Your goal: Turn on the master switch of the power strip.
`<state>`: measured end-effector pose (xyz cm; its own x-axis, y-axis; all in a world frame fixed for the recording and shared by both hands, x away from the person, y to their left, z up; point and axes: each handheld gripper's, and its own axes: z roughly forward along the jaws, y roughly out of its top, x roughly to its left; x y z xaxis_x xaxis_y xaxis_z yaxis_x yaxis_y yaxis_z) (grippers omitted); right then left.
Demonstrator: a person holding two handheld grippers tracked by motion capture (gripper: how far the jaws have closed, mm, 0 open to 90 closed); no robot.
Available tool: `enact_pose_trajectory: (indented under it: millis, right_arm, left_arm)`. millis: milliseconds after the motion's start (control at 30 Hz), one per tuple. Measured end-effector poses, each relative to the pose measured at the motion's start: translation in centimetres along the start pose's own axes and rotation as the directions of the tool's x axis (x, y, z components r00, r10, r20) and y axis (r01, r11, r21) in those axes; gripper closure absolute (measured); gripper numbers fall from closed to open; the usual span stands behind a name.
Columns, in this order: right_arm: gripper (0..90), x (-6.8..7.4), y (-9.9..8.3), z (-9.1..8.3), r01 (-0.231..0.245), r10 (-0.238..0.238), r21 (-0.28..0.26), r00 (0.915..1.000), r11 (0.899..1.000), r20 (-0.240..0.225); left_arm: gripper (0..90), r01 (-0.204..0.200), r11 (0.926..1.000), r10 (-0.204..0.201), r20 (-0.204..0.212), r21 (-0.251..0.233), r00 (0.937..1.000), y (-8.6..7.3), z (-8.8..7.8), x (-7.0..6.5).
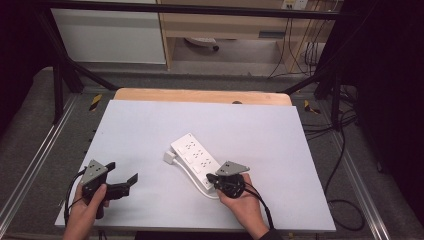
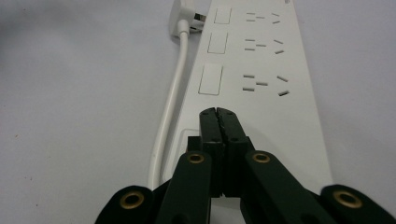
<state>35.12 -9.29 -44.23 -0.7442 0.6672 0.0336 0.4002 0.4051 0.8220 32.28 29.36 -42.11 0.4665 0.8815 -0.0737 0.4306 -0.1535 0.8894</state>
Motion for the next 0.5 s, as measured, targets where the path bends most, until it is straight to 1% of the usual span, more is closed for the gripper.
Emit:
enact_pose_trajectory:
  millis: [500]
  right_arm:
    - [90.0,-0.05,0.0,0.08,0.003,-0.003,-0.006,1.0,1.0,-0.006]
  left_arm:
    - [6.4,0.0,1.0,0.0,0.001,-0.001,1.0,0.01,0.0,0.02]
